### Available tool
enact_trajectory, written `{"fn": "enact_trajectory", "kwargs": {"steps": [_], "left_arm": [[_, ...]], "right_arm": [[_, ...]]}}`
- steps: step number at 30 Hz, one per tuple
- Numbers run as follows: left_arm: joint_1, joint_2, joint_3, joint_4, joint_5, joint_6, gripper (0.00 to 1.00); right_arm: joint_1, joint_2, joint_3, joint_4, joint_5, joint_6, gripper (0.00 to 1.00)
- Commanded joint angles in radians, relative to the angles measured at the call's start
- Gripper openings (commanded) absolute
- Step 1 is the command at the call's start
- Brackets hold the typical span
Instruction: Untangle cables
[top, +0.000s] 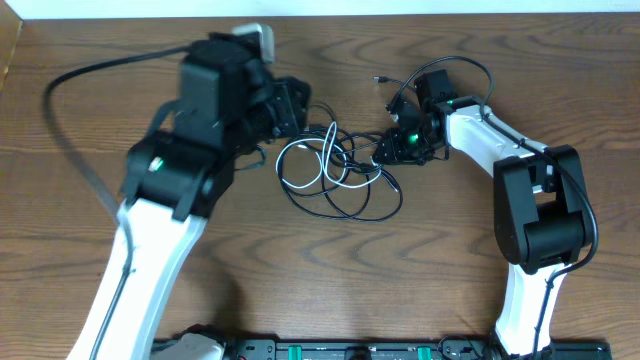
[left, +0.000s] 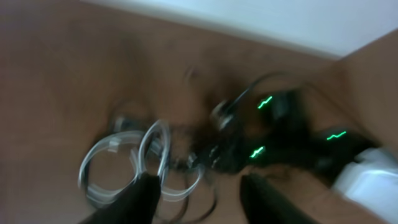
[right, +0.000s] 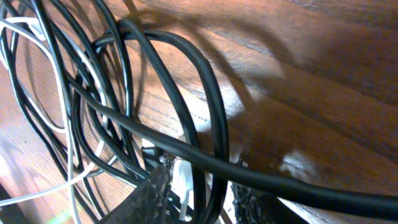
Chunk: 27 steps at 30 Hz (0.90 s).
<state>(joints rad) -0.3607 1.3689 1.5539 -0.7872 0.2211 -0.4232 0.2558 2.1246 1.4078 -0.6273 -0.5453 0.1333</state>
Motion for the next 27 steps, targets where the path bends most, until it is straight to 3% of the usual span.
{"fn": "enact_trajectory", "kwargs": {"steps": [1,10,15,27], "left_arm": [[0.001,0.104,0.010,-0.079,-0.012,0.041,0.56],[0.001,0.360,0.010,-0.097,0.045,0.113,0.77],[0.000,0.479,0.010,-0.043,0.117,0.144,0.78],[-0.018,0.673,0.010,0.138,0.114,0.161,0.74]], "right_arm": [[0.001,0.017,-0.005,-0.005,0.050,0.005,0.35],[0.002,0.017,-0.005,-0.004,0.050,0.005,0.45],[0.001,0.017,-0.005,-0.004,0.050,0.004,0.48],[0.001,0.017,-0.005,-0.001,0.050,0.004,0.50]]}}
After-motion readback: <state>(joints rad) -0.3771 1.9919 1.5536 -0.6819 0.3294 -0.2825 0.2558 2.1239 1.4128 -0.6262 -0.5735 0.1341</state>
